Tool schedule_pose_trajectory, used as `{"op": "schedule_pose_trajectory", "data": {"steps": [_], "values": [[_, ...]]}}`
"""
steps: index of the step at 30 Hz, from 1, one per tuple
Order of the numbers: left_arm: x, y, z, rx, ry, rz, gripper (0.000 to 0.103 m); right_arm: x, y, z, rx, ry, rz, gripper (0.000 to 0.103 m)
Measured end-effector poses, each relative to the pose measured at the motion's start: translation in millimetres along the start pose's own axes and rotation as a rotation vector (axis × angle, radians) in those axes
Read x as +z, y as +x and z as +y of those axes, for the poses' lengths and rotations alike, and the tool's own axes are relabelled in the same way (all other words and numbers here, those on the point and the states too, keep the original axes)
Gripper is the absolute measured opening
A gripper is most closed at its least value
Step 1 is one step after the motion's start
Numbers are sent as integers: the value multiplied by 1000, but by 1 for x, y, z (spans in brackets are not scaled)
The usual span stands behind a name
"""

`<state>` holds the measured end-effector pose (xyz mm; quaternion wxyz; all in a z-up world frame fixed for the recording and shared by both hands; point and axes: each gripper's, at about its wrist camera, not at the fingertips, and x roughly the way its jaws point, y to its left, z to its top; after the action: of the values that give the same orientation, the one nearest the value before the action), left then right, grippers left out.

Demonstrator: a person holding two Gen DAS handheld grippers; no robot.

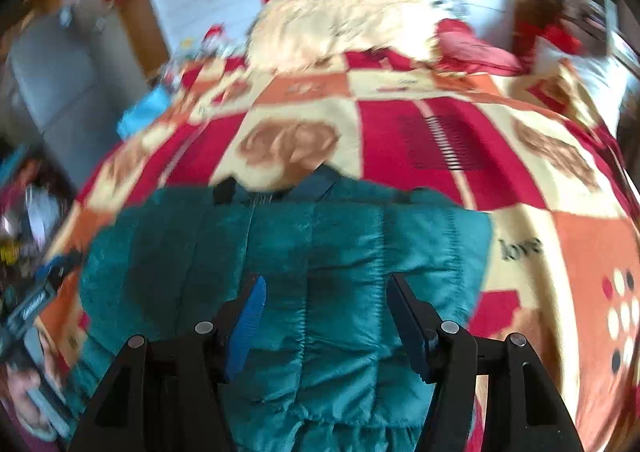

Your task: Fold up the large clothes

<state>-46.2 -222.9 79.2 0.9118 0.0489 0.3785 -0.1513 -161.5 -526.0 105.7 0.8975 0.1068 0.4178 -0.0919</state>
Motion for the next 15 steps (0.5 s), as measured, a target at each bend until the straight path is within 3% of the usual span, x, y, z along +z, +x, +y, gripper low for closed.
{"op": "schedule_pose_trajectory", "data": {"steps": [3, 5, 10, 15], "values": [[-5, 22, -12, -10, 31, 44, 73, -8, 36, -3, -119, -73, 78, 60], [-5, 34, -18, -28, 37, 49, 73, -15, 43, -19, -159, -66, 76, 60], [-3, 50, -24, -32, 25, 62, 75, -22, 52, -66, -116, 105, 74, 61], [1, 29, -11, -42, -2, 55, 74, -17, 38, -61, -139, 106, 70, 60]]}}
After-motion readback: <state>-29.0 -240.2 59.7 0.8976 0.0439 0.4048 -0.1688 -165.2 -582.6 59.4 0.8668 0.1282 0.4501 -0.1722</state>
